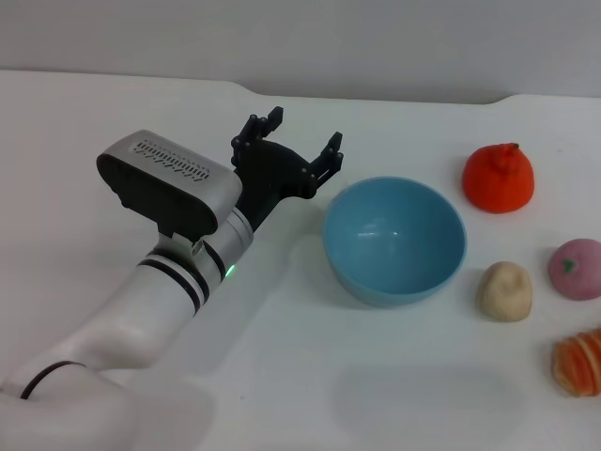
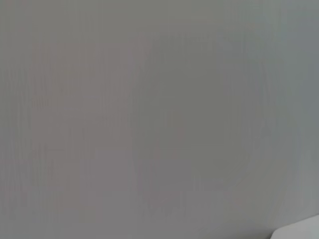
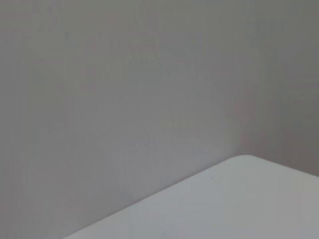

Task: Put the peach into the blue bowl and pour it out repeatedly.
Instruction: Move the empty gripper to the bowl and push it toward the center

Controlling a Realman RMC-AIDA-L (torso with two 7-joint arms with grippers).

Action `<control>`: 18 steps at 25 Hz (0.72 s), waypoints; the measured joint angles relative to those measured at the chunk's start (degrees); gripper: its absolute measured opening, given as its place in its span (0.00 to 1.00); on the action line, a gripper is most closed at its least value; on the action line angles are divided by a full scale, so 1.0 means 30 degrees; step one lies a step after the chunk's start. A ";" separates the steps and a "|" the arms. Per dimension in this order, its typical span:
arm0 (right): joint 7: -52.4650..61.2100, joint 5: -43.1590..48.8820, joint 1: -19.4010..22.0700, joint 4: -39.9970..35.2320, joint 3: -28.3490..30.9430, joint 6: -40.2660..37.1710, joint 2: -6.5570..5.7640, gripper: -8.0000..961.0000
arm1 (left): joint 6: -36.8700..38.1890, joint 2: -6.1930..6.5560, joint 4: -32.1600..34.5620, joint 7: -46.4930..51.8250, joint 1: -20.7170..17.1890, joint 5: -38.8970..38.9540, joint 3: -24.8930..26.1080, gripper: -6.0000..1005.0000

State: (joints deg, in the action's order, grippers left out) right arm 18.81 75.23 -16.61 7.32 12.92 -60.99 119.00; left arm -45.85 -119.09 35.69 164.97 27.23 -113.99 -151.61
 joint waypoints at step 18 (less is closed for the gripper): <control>0.0158 0.0000 0.0187 0.0113 0.0000 -0.0001 0.0060 0.70 | 0.2966 0.0373 0.2548 -0.0006 -0.0125 -0.0215 0.1714 0.81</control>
State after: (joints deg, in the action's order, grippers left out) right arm 19.28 75.23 -16.05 7.65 12.92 -61.00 119.18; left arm -36.95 -117.97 43.33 164.96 26.85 -114.64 -146.47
